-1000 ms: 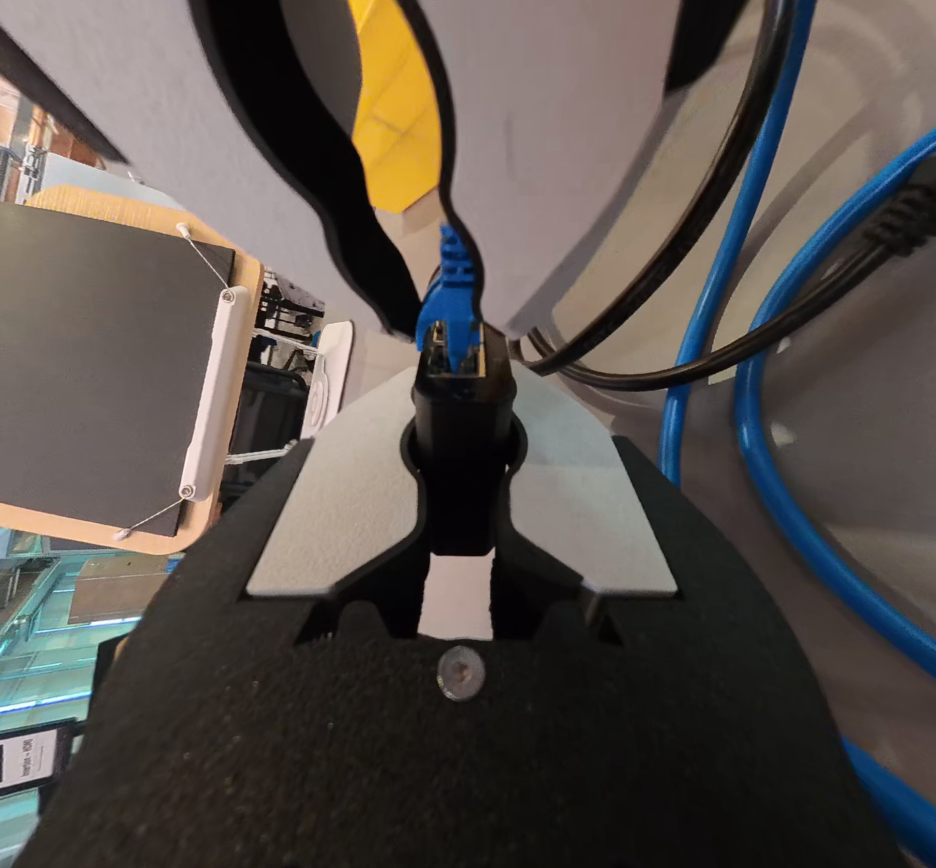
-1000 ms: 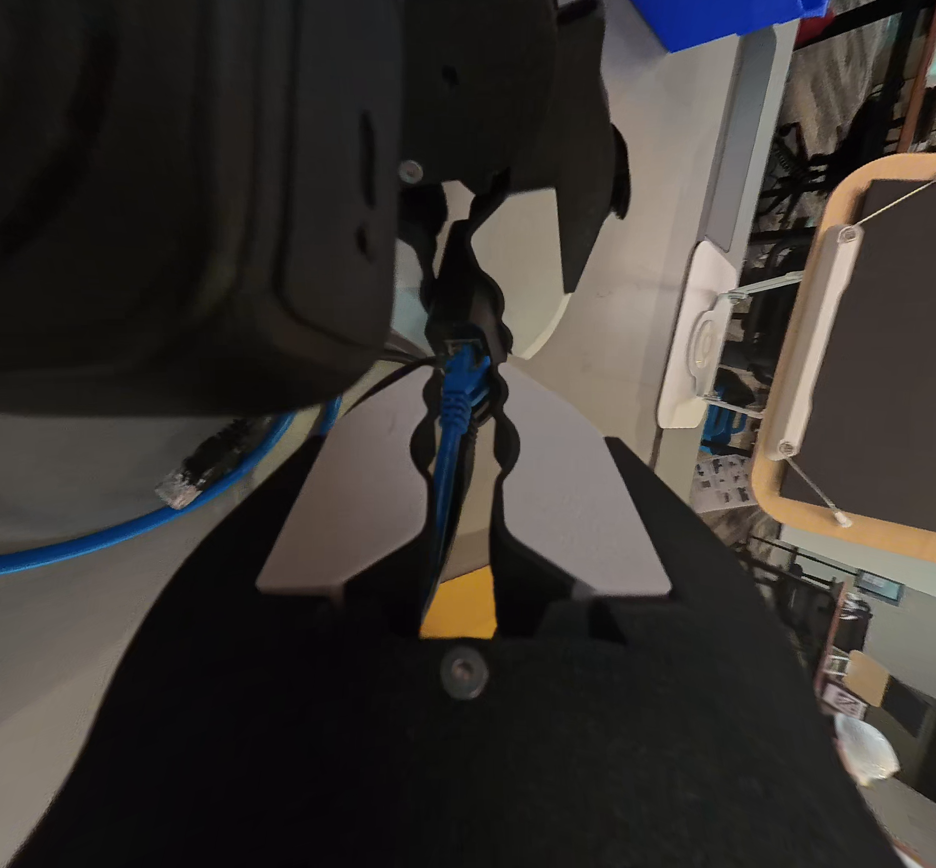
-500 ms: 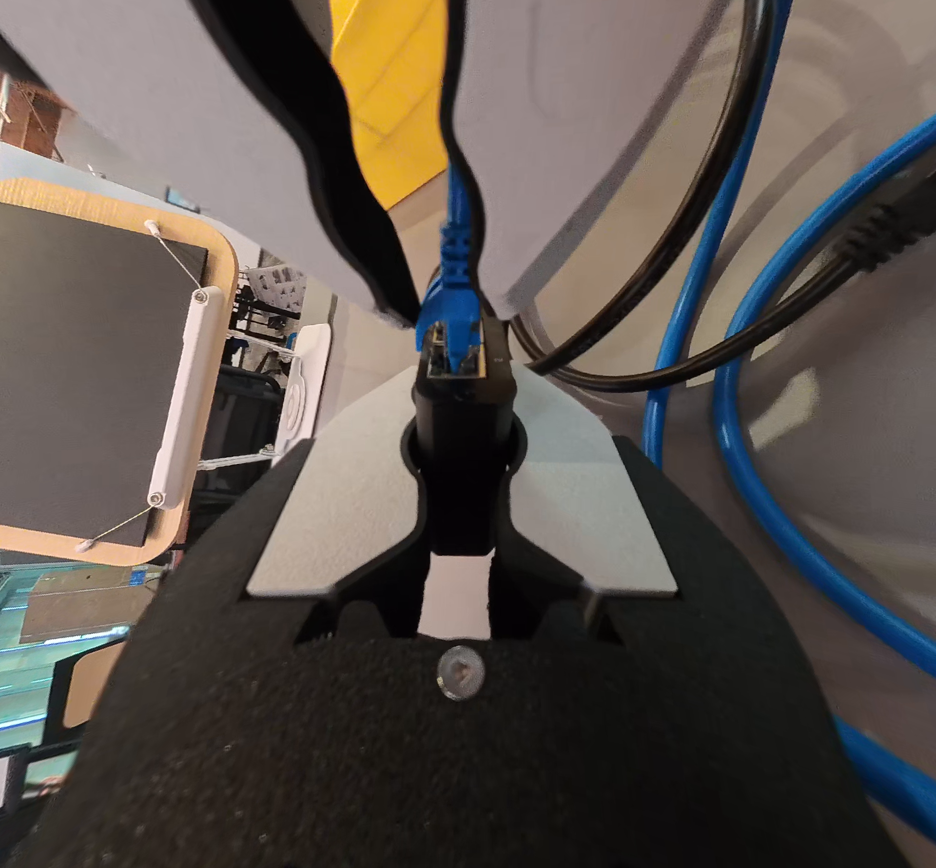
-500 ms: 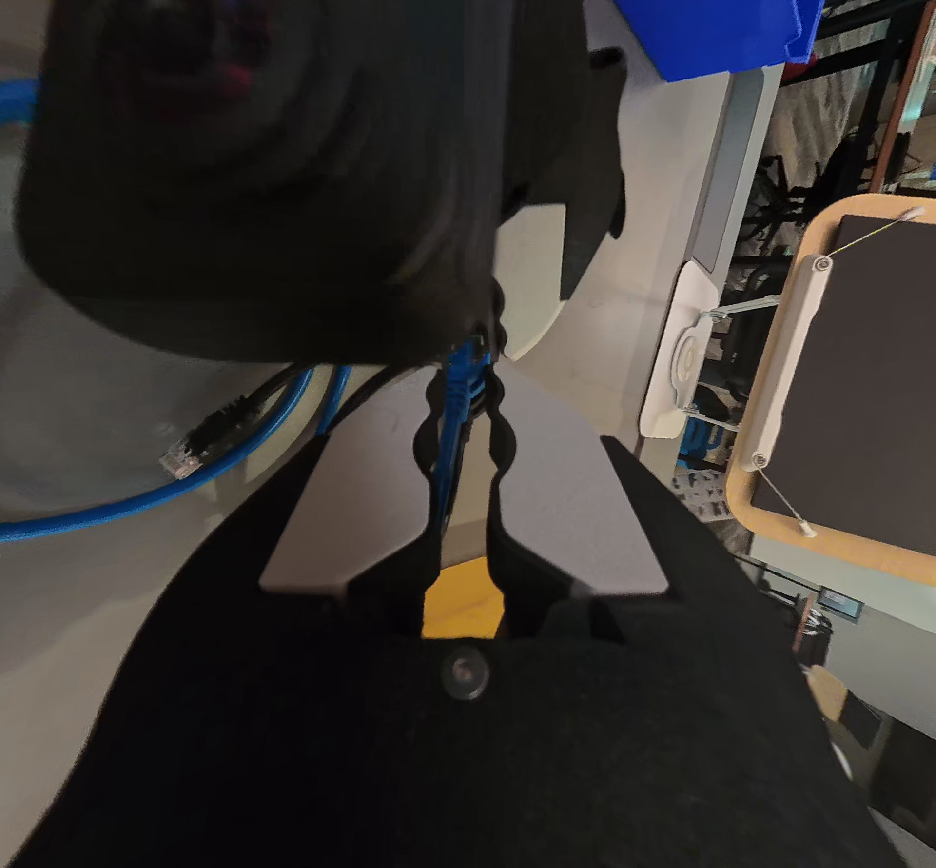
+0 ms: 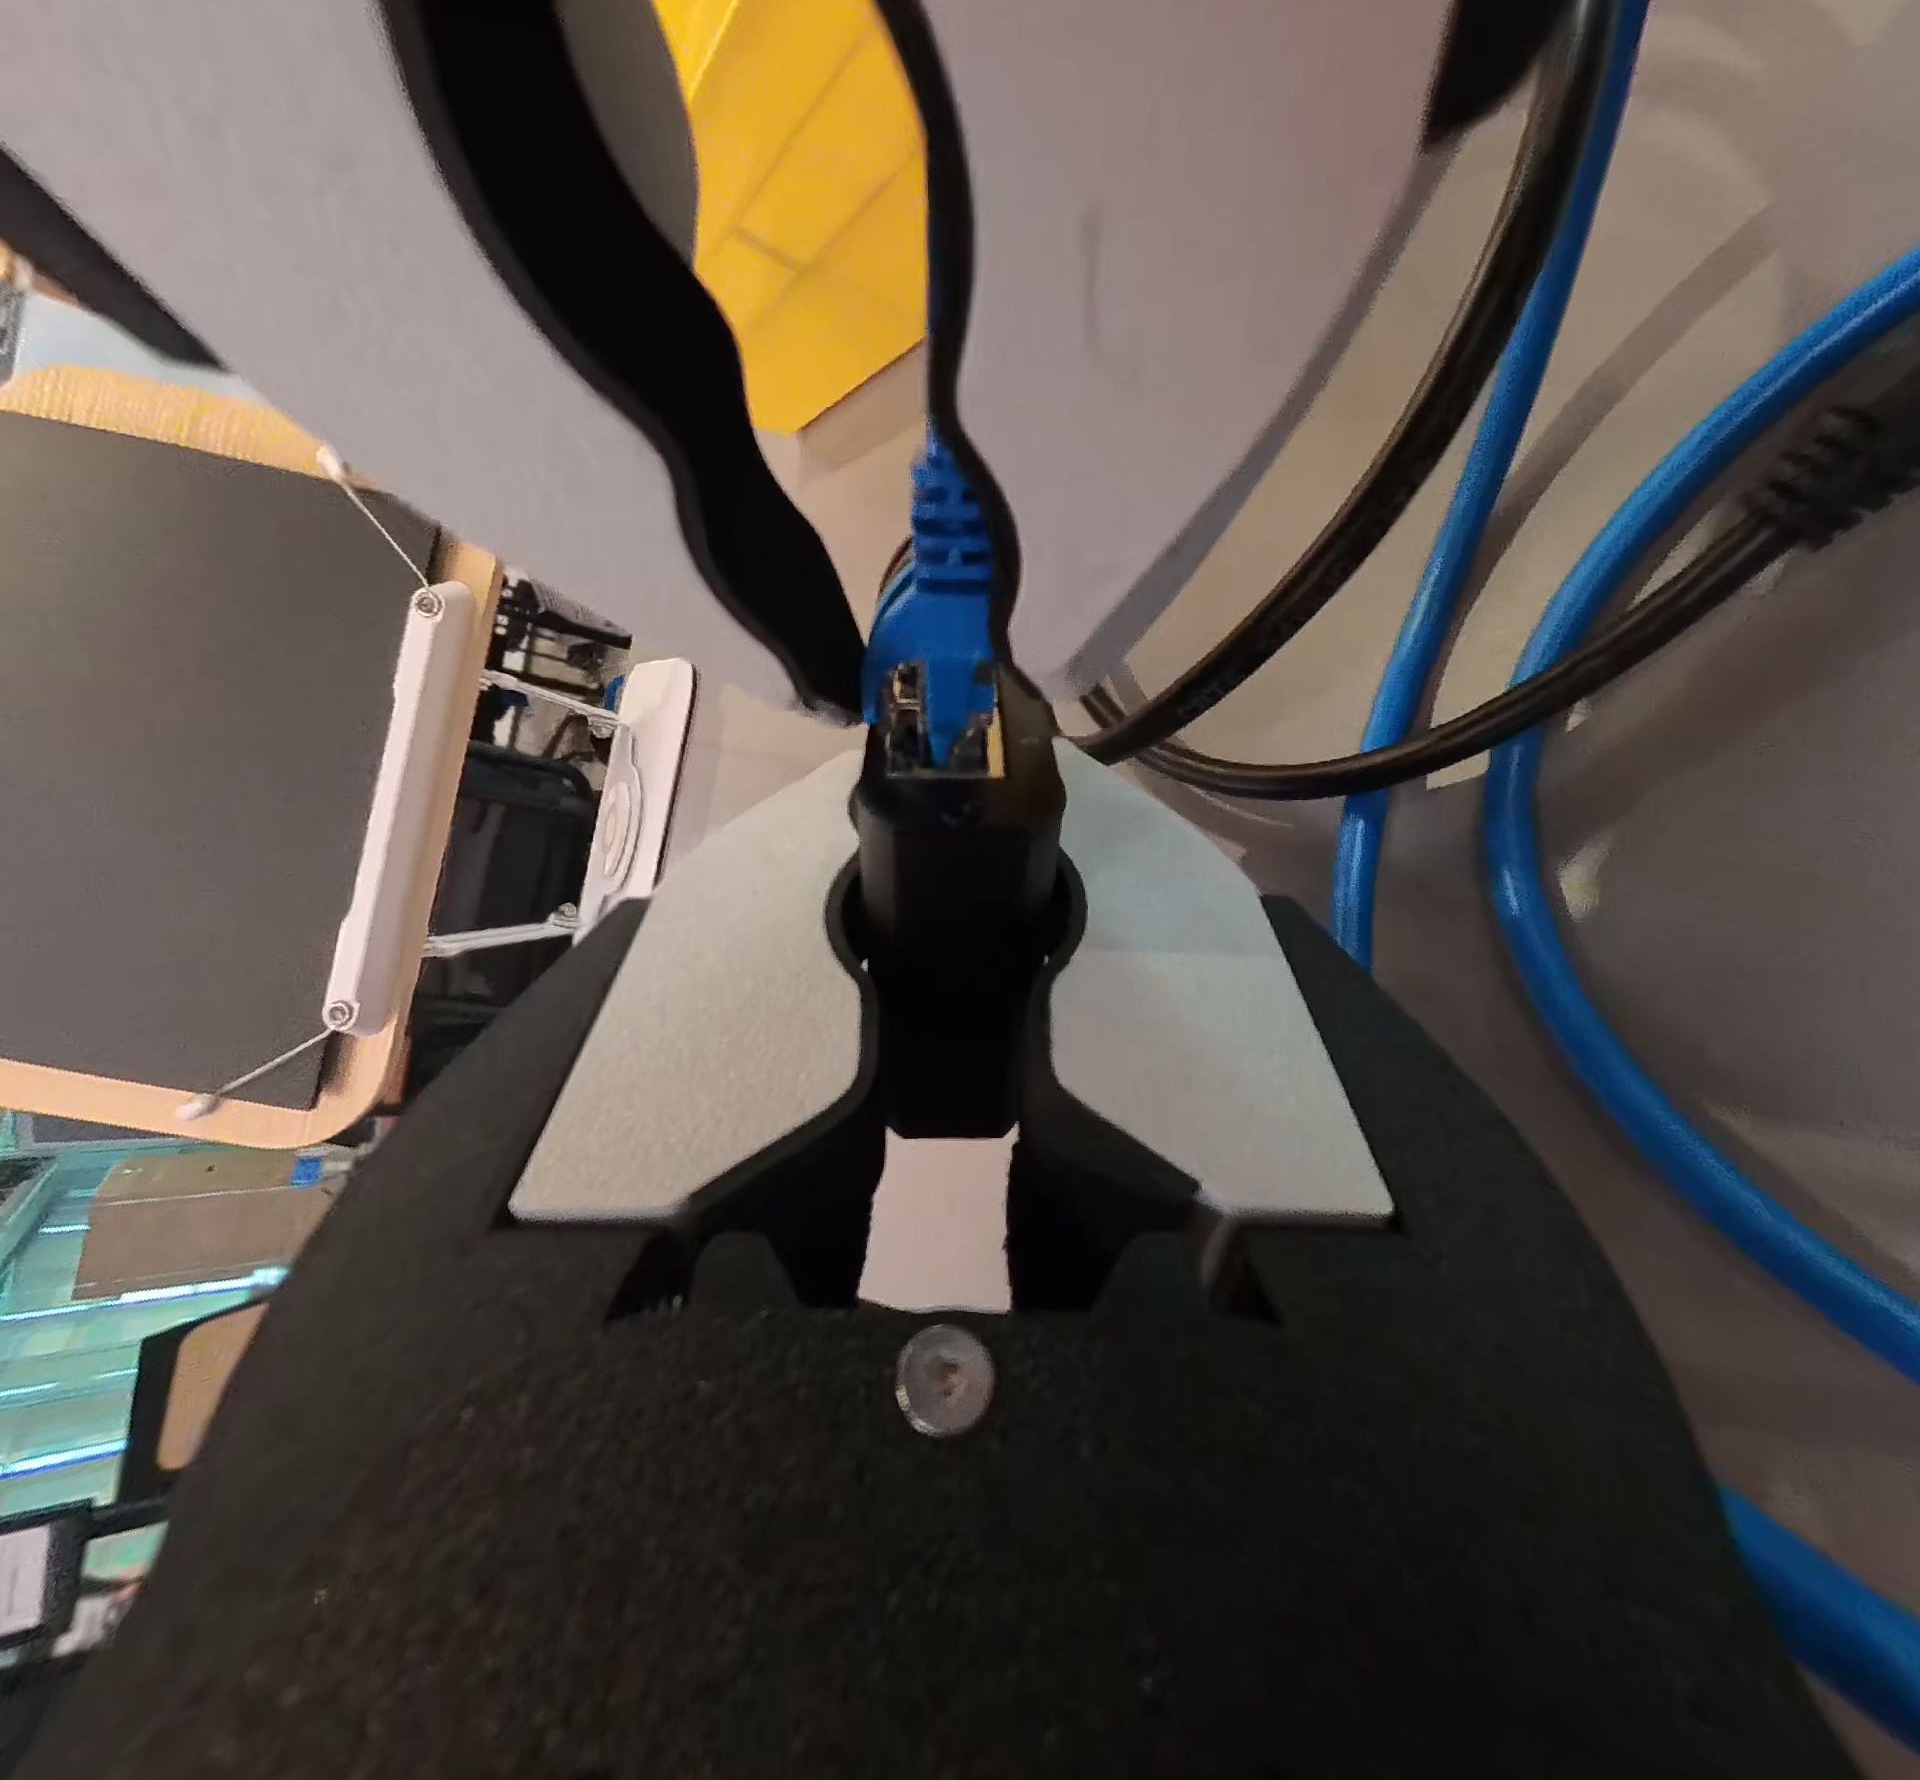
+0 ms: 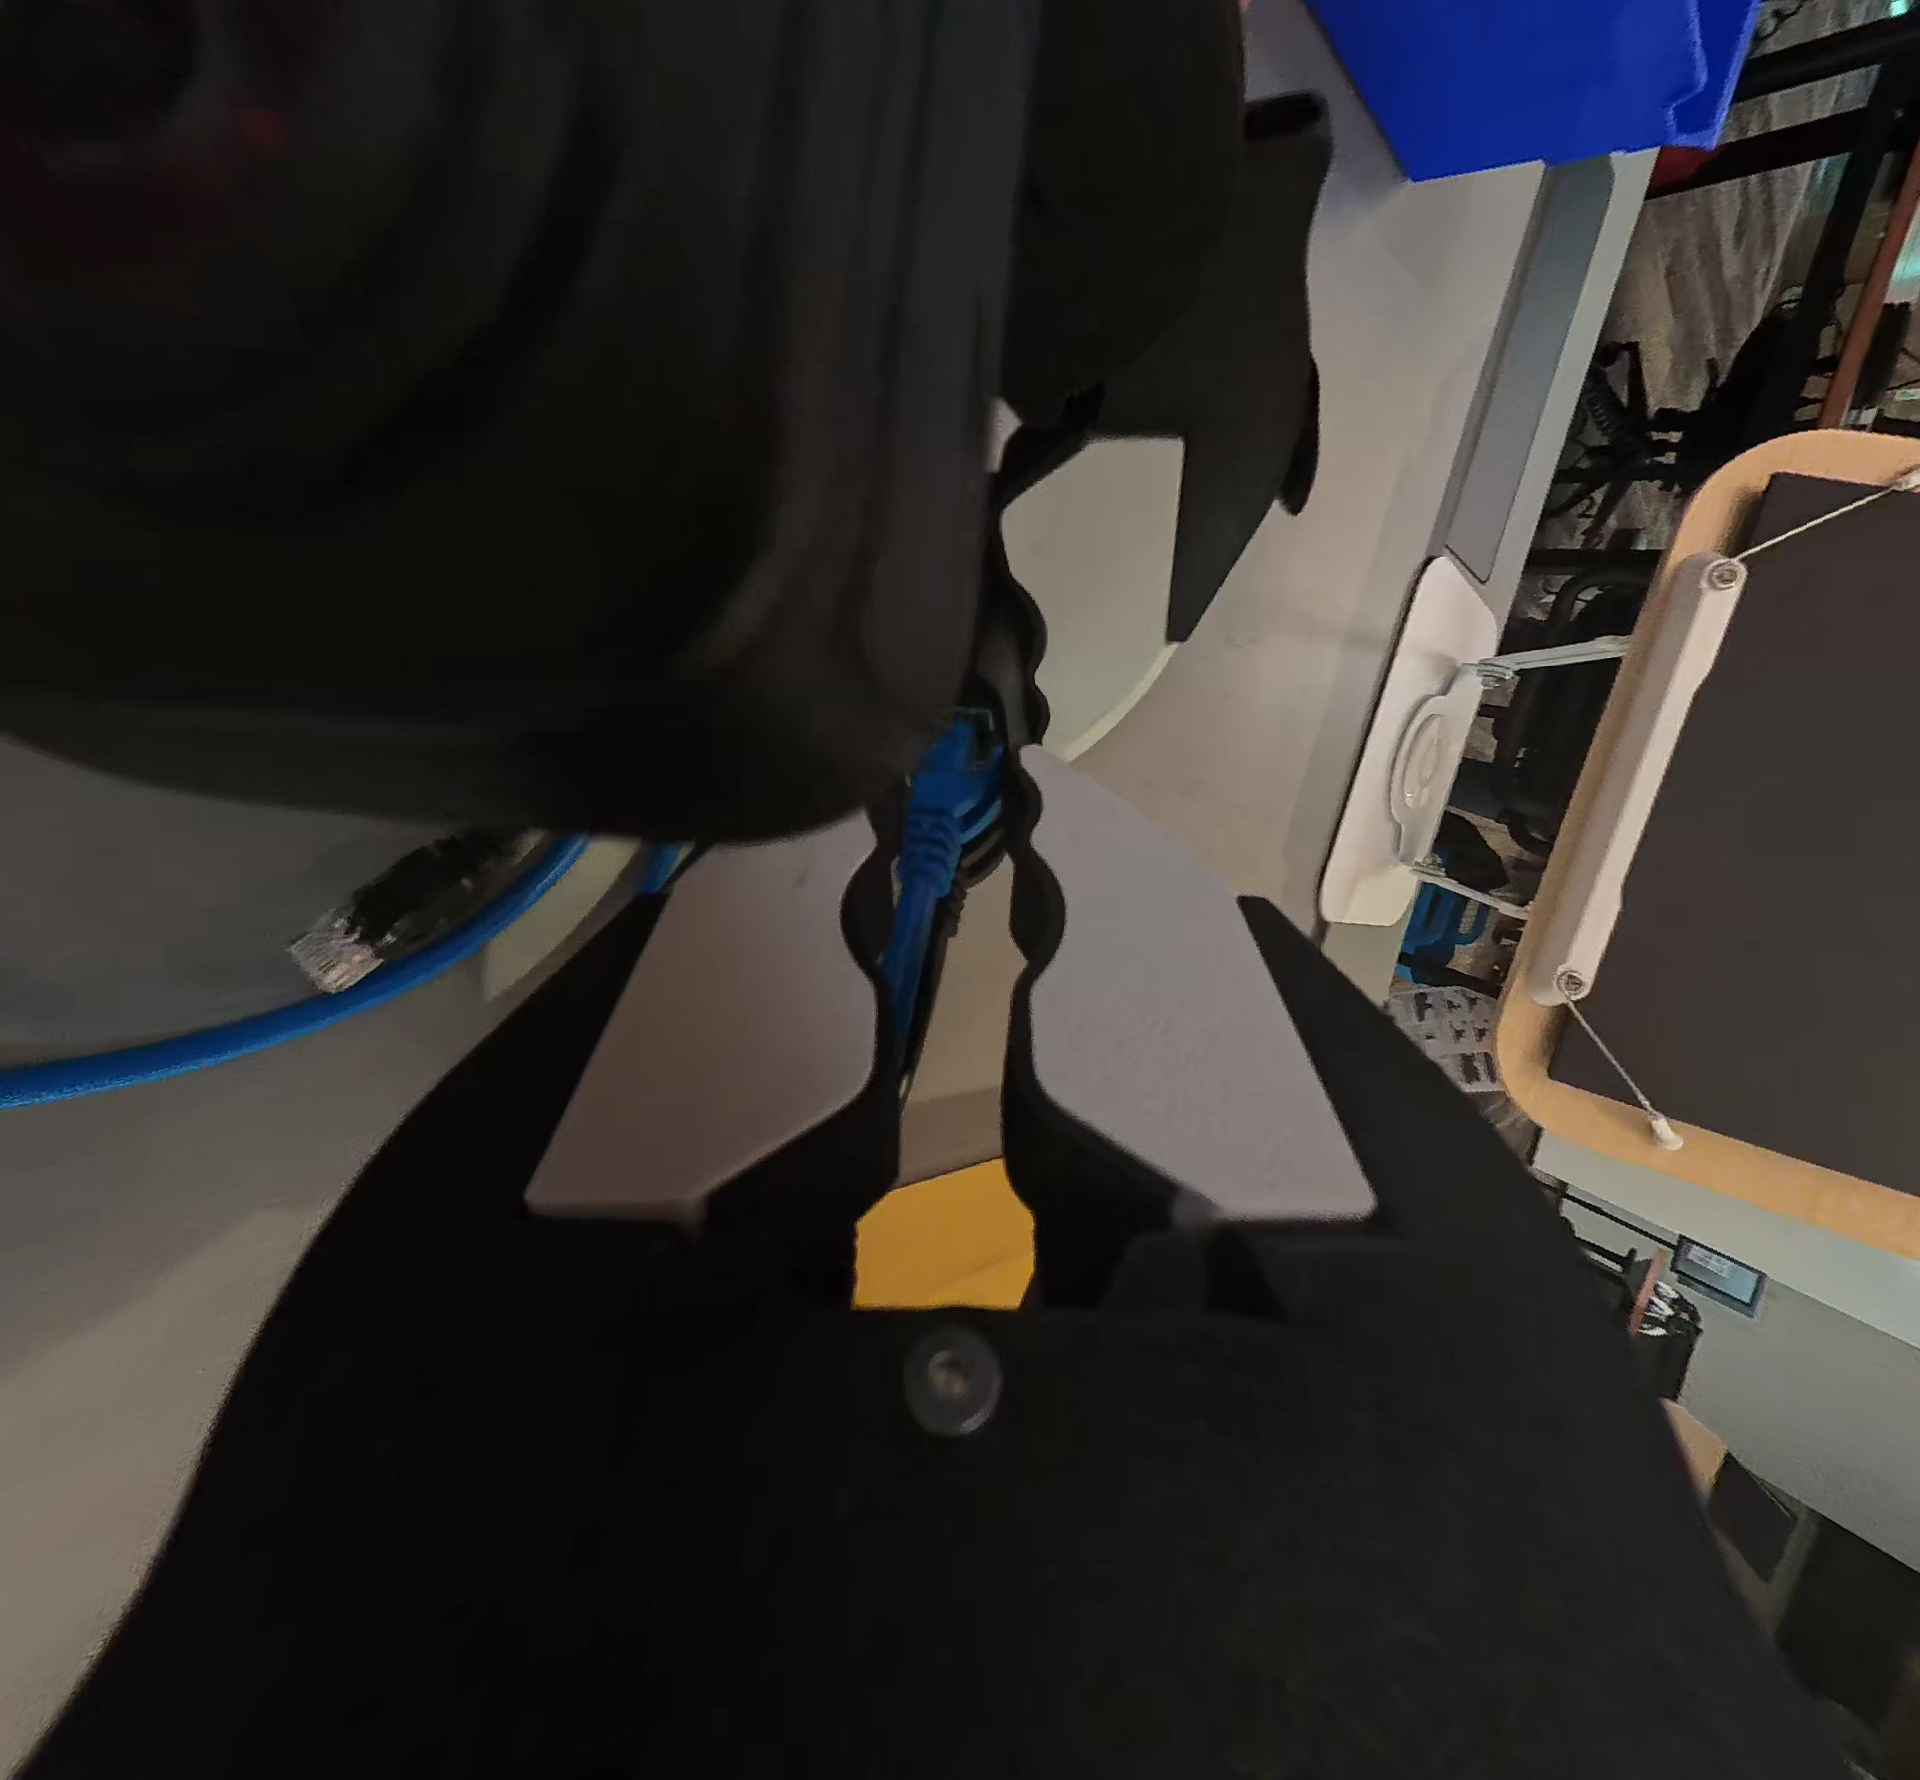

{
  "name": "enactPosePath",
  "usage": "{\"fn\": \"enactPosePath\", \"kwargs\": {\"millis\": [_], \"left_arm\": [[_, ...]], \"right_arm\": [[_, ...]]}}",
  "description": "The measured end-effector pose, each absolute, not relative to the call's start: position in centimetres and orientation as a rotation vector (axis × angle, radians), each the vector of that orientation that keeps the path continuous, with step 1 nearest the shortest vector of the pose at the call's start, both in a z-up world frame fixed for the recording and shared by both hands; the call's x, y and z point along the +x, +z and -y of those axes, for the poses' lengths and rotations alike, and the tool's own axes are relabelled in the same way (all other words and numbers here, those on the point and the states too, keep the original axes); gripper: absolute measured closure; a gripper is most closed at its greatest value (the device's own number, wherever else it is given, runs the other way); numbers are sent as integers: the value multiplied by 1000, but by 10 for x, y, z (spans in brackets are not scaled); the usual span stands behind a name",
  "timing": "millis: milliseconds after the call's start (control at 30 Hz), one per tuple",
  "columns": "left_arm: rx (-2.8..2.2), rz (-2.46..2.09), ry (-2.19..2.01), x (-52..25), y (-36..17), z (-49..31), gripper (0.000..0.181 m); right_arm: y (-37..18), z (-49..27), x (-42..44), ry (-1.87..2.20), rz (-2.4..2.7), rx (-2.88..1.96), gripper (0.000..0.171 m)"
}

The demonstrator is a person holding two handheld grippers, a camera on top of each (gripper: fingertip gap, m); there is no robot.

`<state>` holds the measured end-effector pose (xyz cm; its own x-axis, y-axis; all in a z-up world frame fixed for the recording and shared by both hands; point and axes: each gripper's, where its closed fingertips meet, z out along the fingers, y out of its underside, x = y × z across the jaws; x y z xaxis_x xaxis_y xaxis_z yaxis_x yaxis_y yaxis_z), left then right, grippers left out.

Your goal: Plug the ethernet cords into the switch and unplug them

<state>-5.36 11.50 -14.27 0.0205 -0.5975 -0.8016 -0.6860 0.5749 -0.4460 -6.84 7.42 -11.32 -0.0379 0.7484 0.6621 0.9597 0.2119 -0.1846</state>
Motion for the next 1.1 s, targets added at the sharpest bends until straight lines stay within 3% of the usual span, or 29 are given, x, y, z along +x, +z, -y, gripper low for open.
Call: {"fn": "enactPosePath", "kwargs": {"millis": [733, 1100], "left_arm": [[-1081, -1600, 152, -55, -139, -122, 155], [-1081, -1570, 94, -56, -133, -123, 151]], "right_arm": [[-113, -73, -71, -240, 1742, -1693, 157], [-107, -78, -75, -372, 1764, -1596, 157]]}}
